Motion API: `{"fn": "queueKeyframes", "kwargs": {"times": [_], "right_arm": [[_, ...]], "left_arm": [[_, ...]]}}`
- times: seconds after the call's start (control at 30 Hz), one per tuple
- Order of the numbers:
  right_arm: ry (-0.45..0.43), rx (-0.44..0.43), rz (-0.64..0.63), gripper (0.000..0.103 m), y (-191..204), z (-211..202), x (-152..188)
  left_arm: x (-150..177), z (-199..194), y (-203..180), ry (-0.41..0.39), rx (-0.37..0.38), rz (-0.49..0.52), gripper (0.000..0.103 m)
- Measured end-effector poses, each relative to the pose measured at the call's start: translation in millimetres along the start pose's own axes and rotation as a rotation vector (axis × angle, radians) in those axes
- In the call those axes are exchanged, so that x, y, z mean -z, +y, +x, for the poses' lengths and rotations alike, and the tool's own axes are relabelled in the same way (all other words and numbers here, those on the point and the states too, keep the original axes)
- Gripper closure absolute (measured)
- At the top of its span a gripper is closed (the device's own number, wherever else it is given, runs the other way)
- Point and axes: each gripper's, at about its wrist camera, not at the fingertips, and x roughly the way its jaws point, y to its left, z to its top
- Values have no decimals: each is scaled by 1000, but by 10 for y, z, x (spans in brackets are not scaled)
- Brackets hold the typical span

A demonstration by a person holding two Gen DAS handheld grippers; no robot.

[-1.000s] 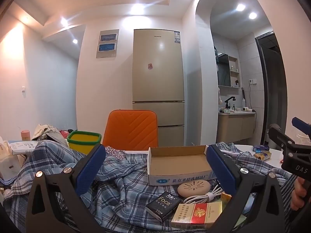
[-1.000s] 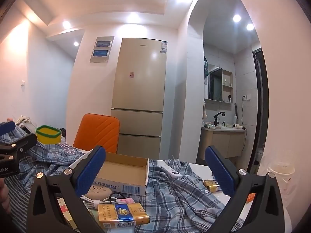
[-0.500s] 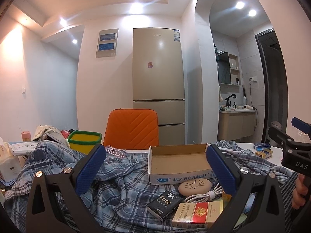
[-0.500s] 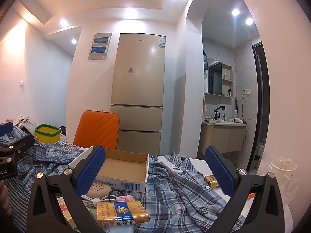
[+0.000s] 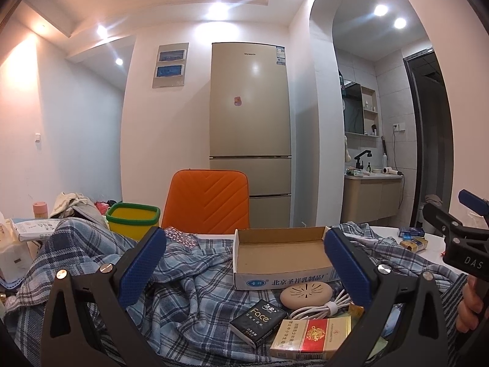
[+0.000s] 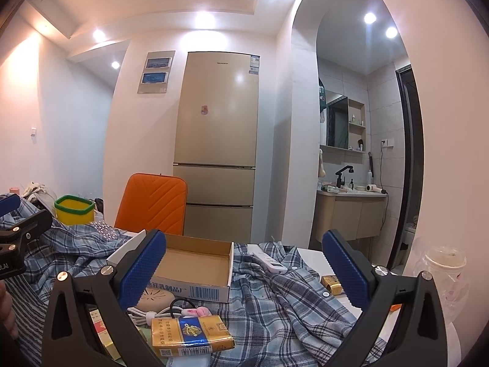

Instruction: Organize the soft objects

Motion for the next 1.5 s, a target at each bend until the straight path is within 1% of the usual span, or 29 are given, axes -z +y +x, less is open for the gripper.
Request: {"fn": "queueKeyframes", "kwargs": {"times": [0.2, 0.37, 0.53, 1.5], "right_arm": [[39, -7, 17, 0, -35, 64, 13], [43, -5, 25, 0, -55, 71, 18], [43, -6, 25, 0, -61, 72, 23], [56, -7, 34, 0, -94, 90, 47]], "left_arm": [[-3, -4, -11, 2, -1, 2, 0], [-10, -8, -18, 2, -1, 0, 0], [-13, -31, -12, -16, -2, 1, 0], [-34, -42, -5, -15, -2, -2, 0]]}}
